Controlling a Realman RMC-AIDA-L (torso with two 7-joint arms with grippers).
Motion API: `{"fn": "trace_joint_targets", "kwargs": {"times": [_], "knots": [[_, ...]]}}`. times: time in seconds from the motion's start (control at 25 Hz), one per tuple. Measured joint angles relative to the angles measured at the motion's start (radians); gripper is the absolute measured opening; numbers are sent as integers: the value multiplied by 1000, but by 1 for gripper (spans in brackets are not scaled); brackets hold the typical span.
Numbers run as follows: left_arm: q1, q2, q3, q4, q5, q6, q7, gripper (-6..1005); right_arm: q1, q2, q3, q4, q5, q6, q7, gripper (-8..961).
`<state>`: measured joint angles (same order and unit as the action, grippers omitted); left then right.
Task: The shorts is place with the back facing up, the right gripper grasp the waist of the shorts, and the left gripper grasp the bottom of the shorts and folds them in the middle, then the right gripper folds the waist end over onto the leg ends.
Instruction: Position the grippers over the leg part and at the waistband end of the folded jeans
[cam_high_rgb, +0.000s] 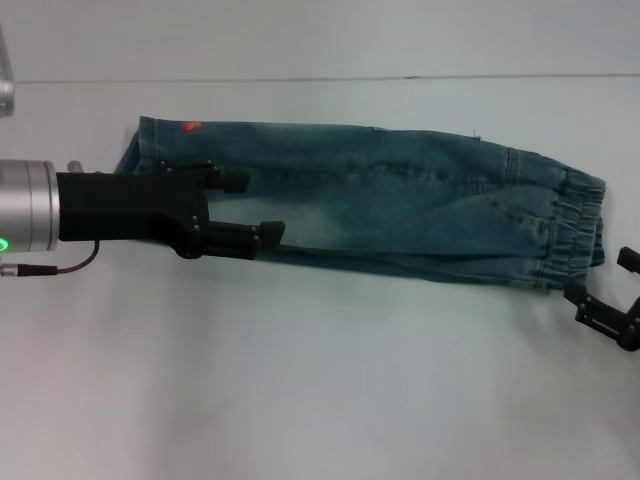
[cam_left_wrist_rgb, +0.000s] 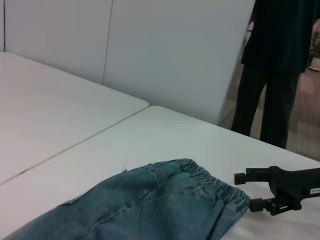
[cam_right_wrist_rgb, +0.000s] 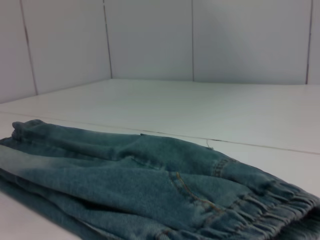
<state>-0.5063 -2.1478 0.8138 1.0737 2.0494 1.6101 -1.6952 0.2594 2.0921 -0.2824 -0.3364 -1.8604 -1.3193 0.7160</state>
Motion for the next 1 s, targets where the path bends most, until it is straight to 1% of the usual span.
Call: {"fn": "trace_joint_targets", "kwargs": {"times": [0.16, 0.4, 0.64, 1.0], "knots": [[5, -2, 4, 0, 0, -15, -1, 906, 20, 1, 0, 5, -2, 21, 6, 921], [6, -5, 4, -2, 0, -23, -1, 905, 60, 0, -1, 37, -3, 121, 7, 920], [5, -7, 5, -2, 0, -23, -1, 907, 78, -3, -9, 41, -8, 124, 9, 919], [8, -11, 7, -2, 0, -31, -1, 905, 110, -6, -93, 28, -8, 150, 70, 915]]}}
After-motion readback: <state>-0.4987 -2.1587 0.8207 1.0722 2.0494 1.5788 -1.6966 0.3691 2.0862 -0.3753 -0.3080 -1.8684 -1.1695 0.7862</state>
